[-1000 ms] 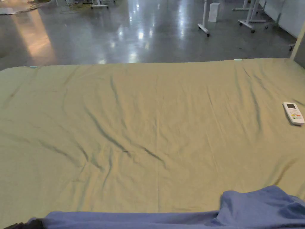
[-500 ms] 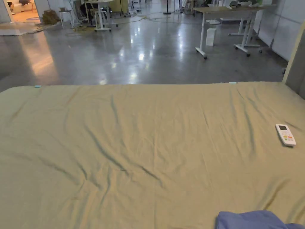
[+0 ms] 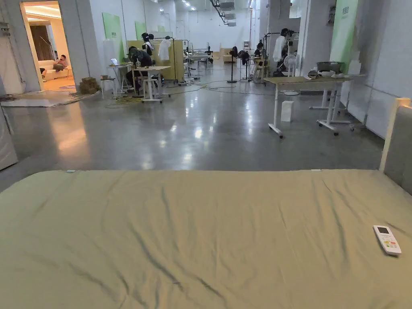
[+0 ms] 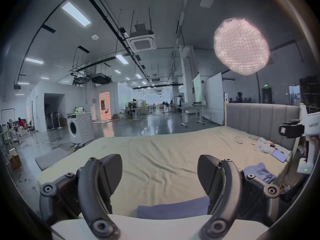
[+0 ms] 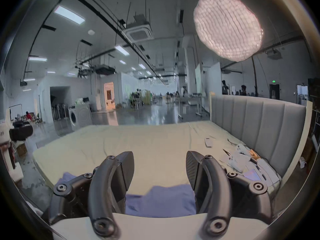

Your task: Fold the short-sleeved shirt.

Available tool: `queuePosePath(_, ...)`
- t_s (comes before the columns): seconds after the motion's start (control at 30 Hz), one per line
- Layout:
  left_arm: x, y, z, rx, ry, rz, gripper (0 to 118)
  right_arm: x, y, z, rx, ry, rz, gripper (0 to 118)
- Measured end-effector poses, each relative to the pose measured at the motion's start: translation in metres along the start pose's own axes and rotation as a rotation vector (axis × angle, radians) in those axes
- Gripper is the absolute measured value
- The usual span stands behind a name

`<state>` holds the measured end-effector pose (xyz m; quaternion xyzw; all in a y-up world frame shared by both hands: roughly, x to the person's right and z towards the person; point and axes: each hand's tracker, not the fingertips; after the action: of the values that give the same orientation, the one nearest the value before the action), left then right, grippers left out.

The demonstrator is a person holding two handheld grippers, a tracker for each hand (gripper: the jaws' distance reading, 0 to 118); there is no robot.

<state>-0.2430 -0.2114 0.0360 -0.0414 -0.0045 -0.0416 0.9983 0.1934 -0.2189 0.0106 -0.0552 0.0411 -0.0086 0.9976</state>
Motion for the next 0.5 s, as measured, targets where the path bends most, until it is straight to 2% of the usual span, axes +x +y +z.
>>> queuePosePath(0.07, 0.009, 0.002, 0.001, 0.003, -0.001, -0.01, 72, -0.012, 0.004, -0.001, 0.039, 0.014, 0.019, 64)
queuePosePath(0.1, 0.013, 0.004, 0.0, -0.008, -0.021, -0.024, 62, -0.016, 0.006, -0.002, 0.044, 0.023, 0.029, 59)
queuePosePath(0.17, 0.005, 0.002, -0.001, 0.005, -0.033, -0.048, 24, -0.024, 0.008, -0.004, 0.041, 0.046, 0.034, 39)
queuePosePath(0.2, 0.006, 0.002, -0.002, 0.008, -0.055, -0.055, 15, -0.025, 0.007, -0.004, 0.038, 0.056, 0.03, 27)
queuePosePath(0.23, 0.026, 0.013, 0.0, 0.008, -0.059, -0.055, 15, -0.026, 0.007, -0.005, 0.033, 0.057, 0.027, 24)
queuePosePath(0.27, 0.028, 0.014, 0.001, 0.009, -0.058, -0.056, 8, -0.027, 0.006, -0.004, 0.022, 0.057, 0.022, 21)
queuePosePath(0.3, 0.026, 0.014, 0.0, 0.0, -0.072, -0.055, 2, -0.026, 0.004, -0.004, 0.013, 0.063, 0.015, 9)
queuePosePath(0.33, 0.024, 0.013, -0.001, -0.009, -0.087, -0.048, 1, -0.025, 0.002, -0.005, -0.001, 0.068, 0.007, 0)
queuePosePath(0.4, 0.03, 0.012, -0.002, -0.013, -0.084, -0.024, 0, -0.028, -0.002, -0.002, -0.01, 0.036, 0.012, 0)
queuePosePath(0.43, 0.025, 0.012, -0.003, -0.03, -0.099, -0.007, 0, -0.028, 0.001, -0.002, 0.013, 0.043, 0.072, 0)
queuePosePath(0.5, 0.024, 0.011, -0.002, -0.025, -0.087, 0.005, 0, -0.026, -0.005, -0.003, -0.069, 0.035, 0.025, 0)
